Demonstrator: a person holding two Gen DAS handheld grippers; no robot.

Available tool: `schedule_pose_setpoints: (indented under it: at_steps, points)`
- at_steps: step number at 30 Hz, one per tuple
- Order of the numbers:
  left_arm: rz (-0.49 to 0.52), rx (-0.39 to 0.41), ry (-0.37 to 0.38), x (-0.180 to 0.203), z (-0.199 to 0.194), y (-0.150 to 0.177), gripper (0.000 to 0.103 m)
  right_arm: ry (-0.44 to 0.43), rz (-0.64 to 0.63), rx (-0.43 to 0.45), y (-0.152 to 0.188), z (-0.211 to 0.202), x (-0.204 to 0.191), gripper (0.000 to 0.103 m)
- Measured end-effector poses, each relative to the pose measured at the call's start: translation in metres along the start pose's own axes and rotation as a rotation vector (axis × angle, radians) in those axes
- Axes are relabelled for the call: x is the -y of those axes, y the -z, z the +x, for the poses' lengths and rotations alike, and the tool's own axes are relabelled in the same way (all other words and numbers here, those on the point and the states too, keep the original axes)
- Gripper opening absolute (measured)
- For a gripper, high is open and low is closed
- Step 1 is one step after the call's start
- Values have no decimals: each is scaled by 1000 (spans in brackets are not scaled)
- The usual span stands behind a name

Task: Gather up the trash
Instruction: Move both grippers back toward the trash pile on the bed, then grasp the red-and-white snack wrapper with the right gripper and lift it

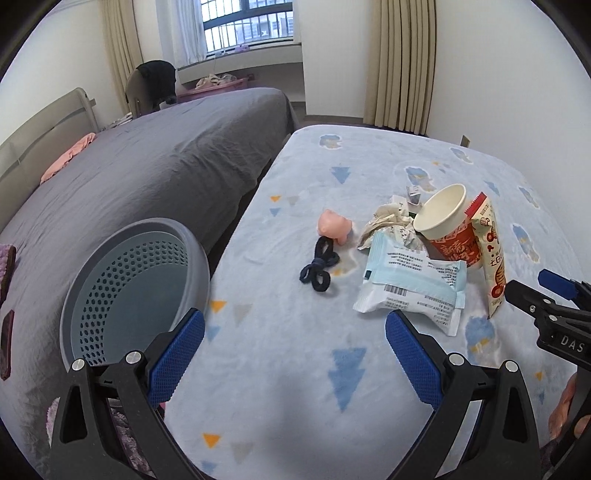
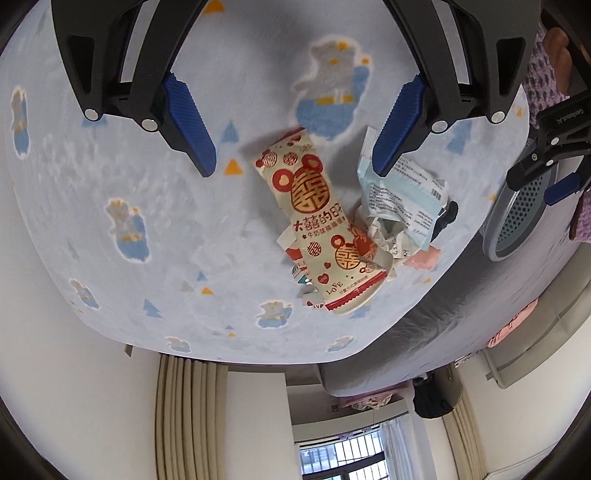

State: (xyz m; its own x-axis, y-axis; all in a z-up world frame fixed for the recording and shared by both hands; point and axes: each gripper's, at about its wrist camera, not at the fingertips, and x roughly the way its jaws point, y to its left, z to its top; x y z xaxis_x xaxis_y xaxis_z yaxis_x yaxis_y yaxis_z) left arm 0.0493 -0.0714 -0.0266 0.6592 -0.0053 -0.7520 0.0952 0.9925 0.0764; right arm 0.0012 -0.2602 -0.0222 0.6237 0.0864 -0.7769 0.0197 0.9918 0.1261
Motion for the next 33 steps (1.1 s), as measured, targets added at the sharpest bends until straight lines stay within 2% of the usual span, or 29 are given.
schedule_pose_setpoints:
  at_steps: [4, 8, 17, 18, 19, 23, 25, 33]
  points:
    - [-2, -9, -8, 9, 4, -1, 97, -10, -33, -8, -10, 13, 2, 83]
    - [0, -21, -19, 16, 9, -1, 97, 16, -76, -17, -17, 29, -2, 83]
    - [-4, -38, -23, 32, 19, -1, 97, -10, -105, -31, -17, 53, -2, 82]
    - [-5, -37, -22, 34, 20, -1, 97, -14, -105, -29, -17, 53, -2, 77]
    - [-6, -36, -21, 36, 20, -1, 97, -20, -104, -28, -17, 52, -1, 68]
    - [-3, -41, -18, 44, 24, -1, 97, -42, -98, -37, -18, 54, 1, 55]
    - [1, -44, -20, 47, 25, -1, 97, -53, -100, -41, -17, 54, 1, 39]
    - [2, -52, -24, 55, 30, 4, 97, -72, -82, -11, -16, 38, 4, 37]
